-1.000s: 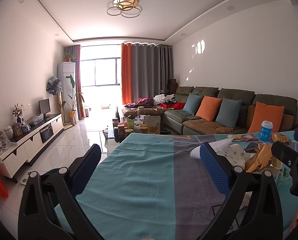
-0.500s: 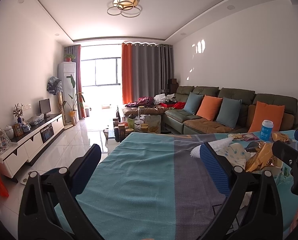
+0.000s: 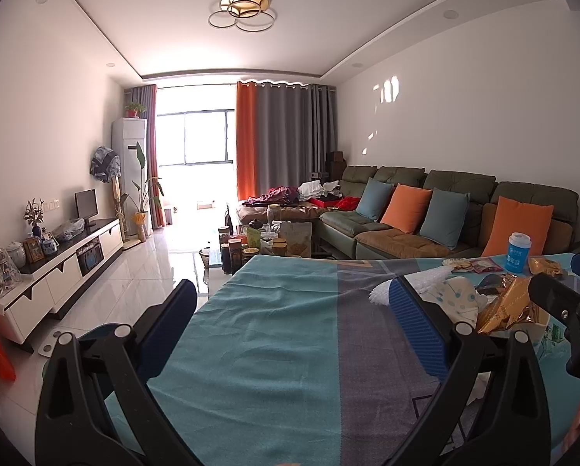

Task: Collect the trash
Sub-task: 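Grasp the white tissue with the left tool while the right tool grasps the gold wrapper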

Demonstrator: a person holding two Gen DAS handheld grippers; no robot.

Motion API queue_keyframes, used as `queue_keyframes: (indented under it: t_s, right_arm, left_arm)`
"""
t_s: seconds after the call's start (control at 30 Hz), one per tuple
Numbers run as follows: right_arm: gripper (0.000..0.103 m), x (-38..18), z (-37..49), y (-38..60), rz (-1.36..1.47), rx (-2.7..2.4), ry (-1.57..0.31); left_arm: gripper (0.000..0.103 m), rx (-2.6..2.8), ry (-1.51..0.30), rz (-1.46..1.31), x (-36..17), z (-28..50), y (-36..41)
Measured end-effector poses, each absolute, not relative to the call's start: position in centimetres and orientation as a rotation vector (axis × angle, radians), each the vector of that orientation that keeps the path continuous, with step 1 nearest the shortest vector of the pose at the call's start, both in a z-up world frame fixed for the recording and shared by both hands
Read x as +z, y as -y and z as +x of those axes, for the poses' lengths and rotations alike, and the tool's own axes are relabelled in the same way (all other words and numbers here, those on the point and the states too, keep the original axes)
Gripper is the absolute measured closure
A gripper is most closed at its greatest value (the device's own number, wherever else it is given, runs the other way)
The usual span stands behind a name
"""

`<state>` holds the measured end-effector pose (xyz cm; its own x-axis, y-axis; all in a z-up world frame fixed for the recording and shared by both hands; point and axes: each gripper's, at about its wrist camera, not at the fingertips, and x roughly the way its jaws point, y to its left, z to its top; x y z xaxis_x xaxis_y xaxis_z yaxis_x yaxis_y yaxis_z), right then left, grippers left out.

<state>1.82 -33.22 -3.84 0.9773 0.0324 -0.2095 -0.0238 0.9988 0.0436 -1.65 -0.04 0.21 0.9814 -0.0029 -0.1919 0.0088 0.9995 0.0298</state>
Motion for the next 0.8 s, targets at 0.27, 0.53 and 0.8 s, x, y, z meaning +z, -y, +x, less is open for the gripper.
queue_keyframes:
  t_s: [0.27, 0.53, 0.8]
  right_arm:
    - [0.007, -4.1, 1.9, 33.3, 0.045, 0.030, -0.217]
    - [0.007, -4.6, 2.3, 34.3, 0.076, 0.023, -0.267]
    - [0.007, -5.1, 3.8, 36.8, 0.165, 0.036, -0.356]
  left_arm:
    - [0.006, -0.008, -0.197, 0.026, 0.1, -1.4, 0.0]
    - [0.006, -0.045, -0.227, 0.021, -0.2, -1.0, 0.2]
    - [0.006, -0.176, -0.291, 0.070, -1.4, -0.4, 2.8]
